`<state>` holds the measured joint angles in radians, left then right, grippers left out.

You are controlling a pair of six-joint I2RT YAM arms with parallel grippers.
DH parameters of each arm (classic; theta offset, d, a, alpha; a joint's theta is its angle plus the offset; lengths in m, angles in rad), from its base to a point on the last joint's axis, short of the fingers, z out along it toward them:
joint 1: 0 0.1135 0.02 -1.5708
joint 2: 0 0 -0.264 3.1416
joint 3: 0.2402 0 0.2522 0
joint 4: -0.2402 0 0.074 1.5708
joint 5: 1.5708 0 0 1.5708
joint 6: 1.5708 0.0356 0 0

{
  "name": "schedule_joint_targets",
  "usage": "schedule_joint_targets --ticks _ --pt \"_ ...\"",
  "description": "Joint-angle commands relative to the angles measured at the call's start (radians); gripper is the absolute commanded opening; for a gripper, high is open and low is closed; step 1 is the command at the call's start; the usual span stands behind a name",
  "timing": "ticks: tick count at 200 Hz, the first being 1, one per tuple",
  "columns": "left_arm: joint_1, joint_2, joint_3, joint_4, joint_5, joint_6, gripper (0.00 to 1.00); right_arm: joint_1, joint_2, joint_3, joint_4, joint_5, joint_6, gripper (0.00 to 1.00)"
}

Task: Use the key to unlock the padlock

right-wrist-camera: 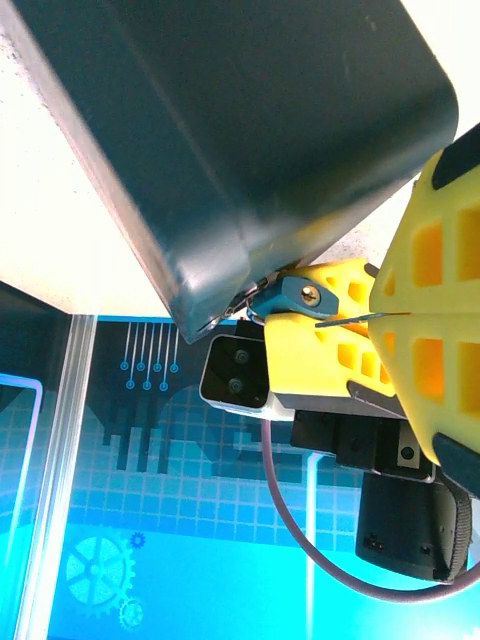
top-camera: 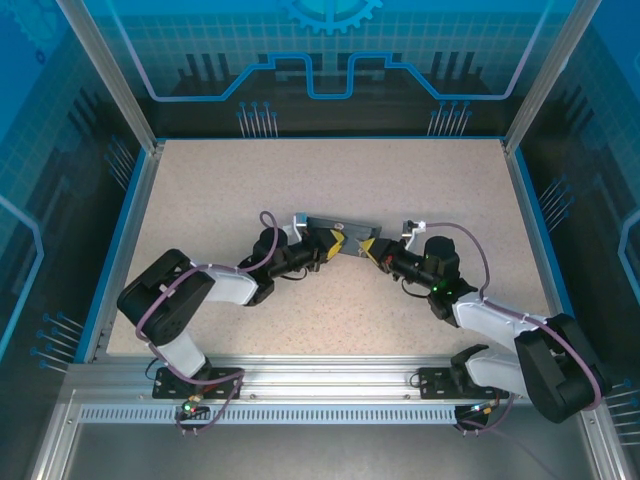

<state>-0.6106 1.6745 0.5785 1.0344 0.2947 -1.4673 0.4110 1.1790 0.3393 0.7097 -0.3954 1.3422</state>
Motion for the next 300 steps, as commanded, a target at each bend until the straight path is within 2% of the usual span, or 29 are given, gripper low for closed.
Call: schedule_joint_targets --ticks 1,109,209,300 --pt "0.007 -0.038 -0.003 0.074 0.030 0.007 0.00 -0.008 -0.006 -0.008 -0.001 -0.031 0.000 0.00" --pt "0.007 -0.037 -0.008 0.076 0.021 0.003 0.00 0.090 0.147 0.012 0.138 0.041 0.130 0.00" --pt "0.007 -0.039 -0.006 0.064 0.020 0.006 0.00 0.092 0.029 -0.006 0.029 0.094 0.116 0.00" --pt "0.006 -0.054 -0.005 0.046 0.017 0.012 0.00 0.096 0.071 0.012 0.059 0.087 0.127 0.00"
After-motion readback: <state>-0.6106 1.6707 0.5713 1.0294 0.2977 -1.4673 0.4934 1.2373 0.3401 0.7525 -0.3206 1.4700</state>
